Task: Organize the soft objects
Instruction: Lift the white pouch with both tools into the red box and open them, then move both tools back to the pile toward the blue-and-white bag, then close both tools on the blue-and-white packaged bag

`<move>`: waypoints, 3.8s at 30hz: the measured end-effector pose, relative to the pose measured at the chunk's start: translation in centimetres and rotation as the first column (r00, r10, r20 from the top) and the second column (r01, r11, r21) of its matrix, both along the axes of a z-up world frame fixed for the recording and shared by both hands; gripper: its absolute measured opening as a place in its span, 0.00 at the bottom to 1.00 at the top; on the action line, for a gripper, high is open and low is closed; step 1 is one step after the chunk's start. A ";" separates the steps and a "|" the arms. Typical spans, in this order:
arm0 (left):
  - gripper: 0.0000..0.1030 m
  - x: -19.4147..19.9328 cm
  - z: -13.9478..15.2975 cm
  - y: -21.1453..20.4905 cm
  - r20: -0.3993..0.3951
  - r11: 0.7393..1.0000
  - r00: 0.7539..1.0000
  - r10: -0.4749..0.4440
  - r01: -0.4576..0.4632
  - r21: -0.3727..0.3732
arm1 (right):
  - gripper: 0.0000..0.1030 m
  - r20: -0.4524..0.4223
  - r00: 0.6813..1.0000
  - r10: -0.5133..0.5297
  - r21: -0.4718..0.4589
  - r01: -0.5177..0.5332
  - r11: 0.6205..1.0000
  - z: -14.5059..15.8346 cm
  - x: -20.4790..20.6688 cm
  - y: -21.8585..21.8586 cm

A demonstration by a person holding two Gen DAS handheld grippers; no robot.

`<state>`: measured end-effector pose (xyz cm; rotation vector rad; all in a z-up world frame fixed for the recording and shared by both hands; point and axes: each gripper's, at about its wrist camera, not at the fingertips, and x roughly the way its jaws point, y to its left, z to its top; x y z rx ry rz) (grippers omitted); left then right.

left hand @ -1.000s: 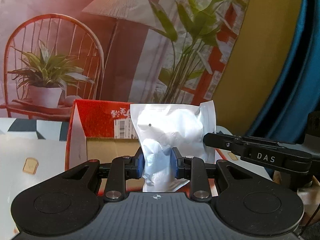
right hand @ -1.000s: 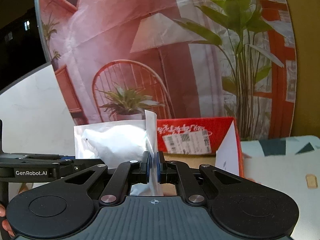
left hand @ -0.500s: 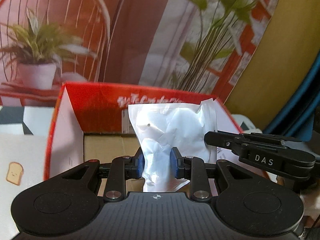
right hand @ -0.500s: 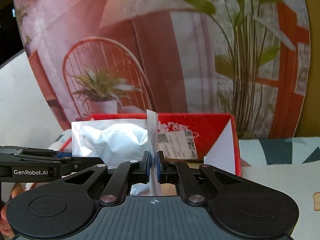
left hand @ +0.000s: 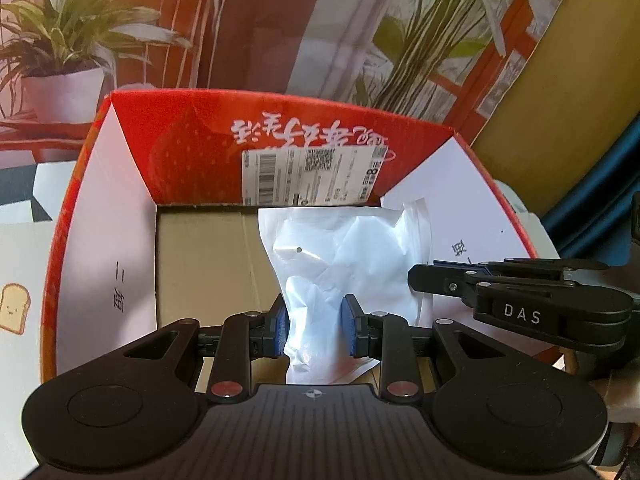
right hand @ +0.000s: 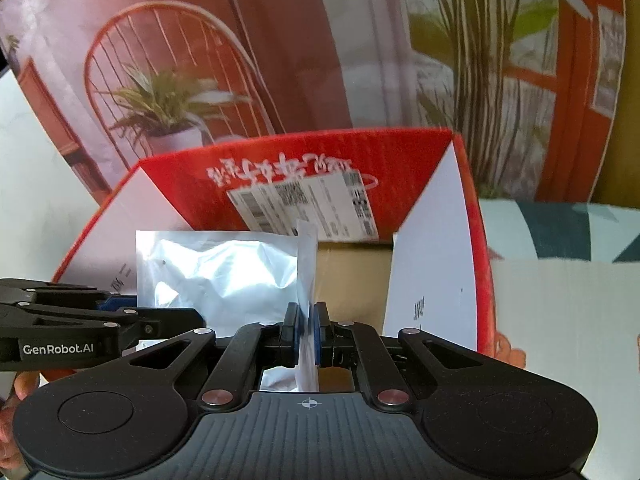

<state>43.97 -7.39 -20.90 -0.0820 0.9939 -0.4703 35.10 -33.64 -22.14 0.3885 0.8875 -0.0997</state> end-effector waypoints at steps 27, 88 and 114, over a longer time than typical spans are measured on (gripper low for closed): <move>0.97 -10.8 8.0 3.7 0.356 0.993 0.933 0.044 -0.080 0.089 | 1.00 0.094 0.995 -0.037 -0.192 0.055 0.980 6.1 -7.8 3.8; 0.71 -24.1 2.7 7.6 0.285 0.990 0.949 0.133 -0.140 0.006 | 0.88 0.235 0.972 -0.003 -0.178 0.046 0.983 2.5 -23.4 11.3; 0.60 -15.9 -0.7 3.6 0.141 1.000 0.990 -0.010 0.006 0.024 | 0.59 0.048 0.994 0.103 0.044 -0.105 0.994 -2.5 -16.4 8.3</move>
